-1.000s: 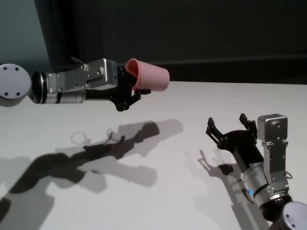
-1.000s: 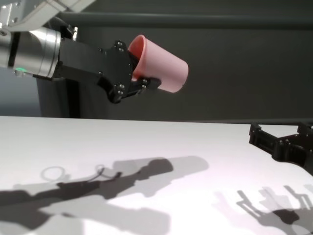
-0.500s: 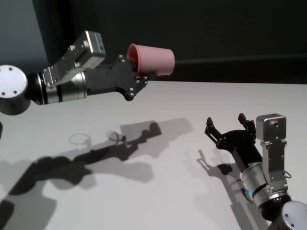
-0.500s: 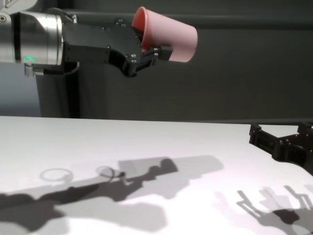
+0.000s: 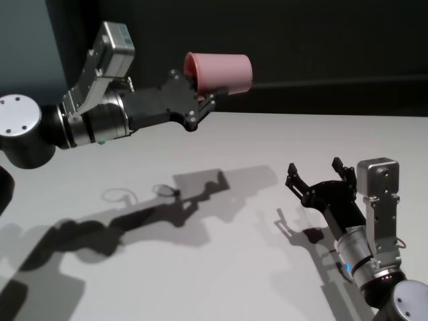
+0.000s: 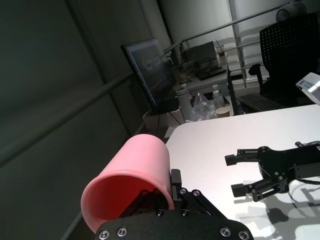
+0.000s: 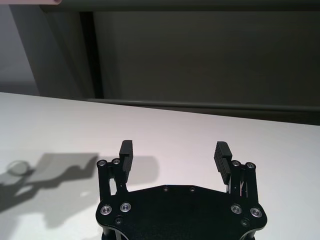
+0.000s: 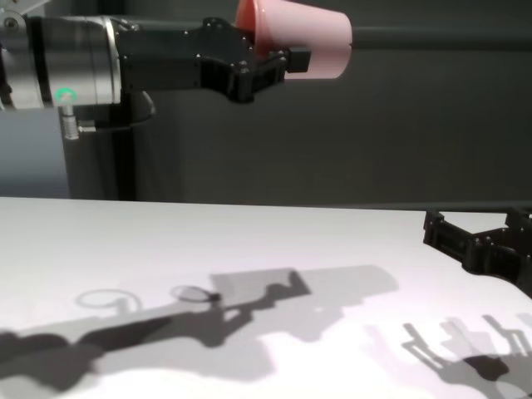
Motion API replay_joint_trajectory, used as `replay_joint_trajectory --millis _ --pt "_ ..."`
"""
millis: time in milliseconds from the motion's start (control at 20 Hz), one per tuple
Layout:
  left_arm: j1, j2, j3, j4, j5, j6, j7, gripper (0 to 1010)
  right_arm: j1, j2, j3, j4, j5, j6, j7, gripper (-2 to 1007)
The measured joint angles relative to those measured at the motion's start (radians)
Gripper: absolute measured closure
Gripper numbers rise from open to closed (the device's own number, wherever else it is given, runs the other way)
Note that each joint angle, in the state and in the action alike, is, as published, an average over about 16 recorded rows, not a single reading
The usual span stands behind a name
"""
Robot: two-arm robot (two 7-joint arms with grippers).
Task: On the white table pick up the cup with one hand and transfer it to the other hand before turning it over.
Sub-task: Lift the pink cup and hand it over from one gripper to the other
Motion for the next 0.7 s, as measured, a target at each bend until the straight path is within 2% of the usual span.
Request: replay_joint_trajectory --millis 350,700 --pt "0.002 -0.015 0.002 0.015 -0.055 0.015 -0.022 970 0.0 0.0 0.0 0.0 0.0 0.0 0.0 3" --pt "-0.011 -0.025 0.014 0.038 -0.074 0.013 -0.035 970 0.0 0.0 0.0 0.0 0.0 0.0 0.0 3"
